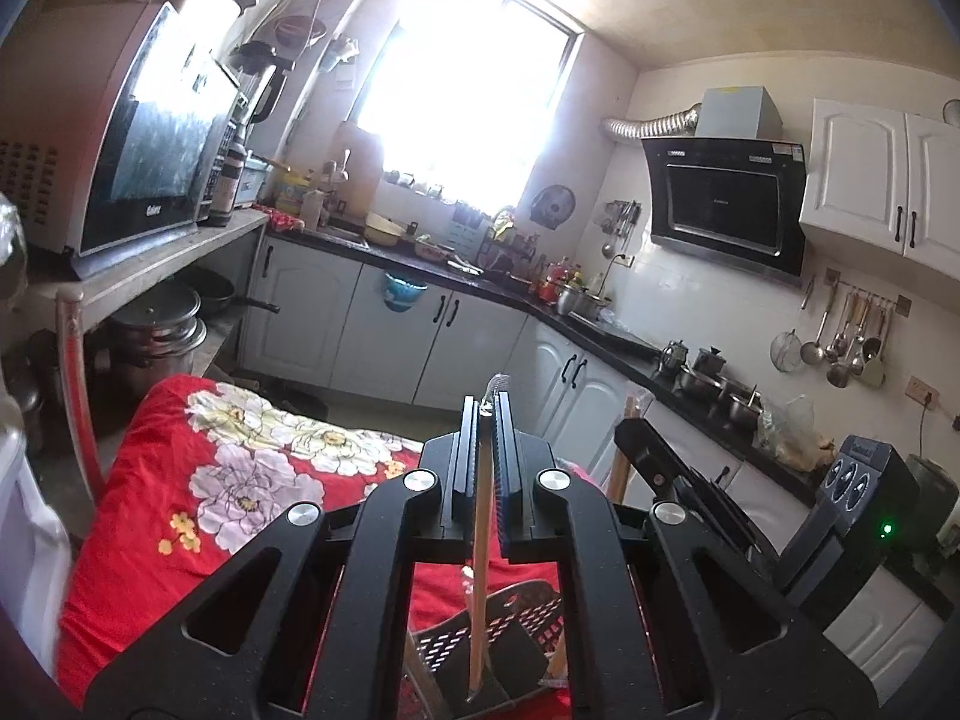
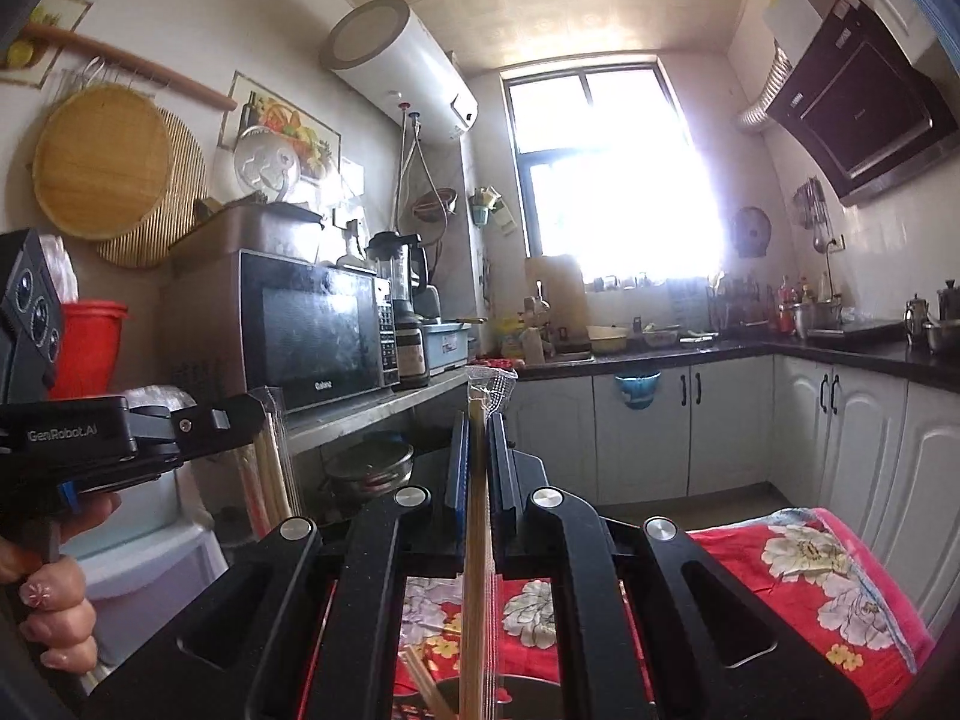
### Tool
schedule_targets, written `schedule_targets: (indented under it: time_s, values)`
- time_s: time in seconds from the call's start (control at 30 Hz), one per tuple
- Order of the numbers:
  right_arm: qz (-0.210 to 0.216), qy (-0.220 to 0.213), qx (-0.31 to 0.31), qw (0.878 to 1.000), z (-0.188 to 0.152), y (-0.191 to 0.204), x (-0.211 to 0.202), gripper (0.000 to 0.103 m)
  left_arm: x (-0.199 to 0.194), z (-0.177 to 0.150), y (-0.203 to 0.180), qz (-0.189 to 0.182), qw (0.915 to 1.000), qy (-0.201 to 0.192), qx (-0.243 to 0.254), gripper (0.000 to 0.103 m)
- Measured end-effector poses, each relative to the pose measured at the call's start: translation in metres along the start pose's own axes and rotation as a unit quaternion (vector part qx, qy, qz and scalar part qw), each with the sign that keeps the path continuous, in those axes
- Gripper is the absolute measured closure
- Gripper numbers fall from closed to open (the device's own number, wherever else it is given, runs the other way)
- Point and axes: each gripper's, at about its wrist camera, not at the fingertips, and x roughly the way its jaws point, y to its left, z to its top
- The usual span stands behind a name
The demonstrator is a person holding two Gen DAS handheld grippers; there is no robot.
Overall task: Organize utensils
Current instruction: 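Lift both held bundles and carry them above the grey mesh basket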
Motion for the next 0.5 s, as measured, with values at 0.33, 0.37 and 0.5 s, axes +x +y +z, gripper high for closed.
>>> schedule_targets:
  time_s: [0.33,0.37,0.5]
  values:
    - [-0.026,0.002,-0.026,0.999,-0.032,-0.001,0.018,0.097,0.015,-0.026,0.007,0.010,0.9998,0.012,0.008,0.101]
    - [-0.029,0.001,-0.026,0.999,-0.035,-0.001,0.018,0.097,0.016,-0.027,0.008,0.010,0.9998,0.013,0.008,0.101]
    - [-0.035,-0.006,-0.033,0.999,-0.043,-0.001,0.022,0.097,0.019,-0.036,0.009,0.009,0.9998,0.014,0.013,0.101]
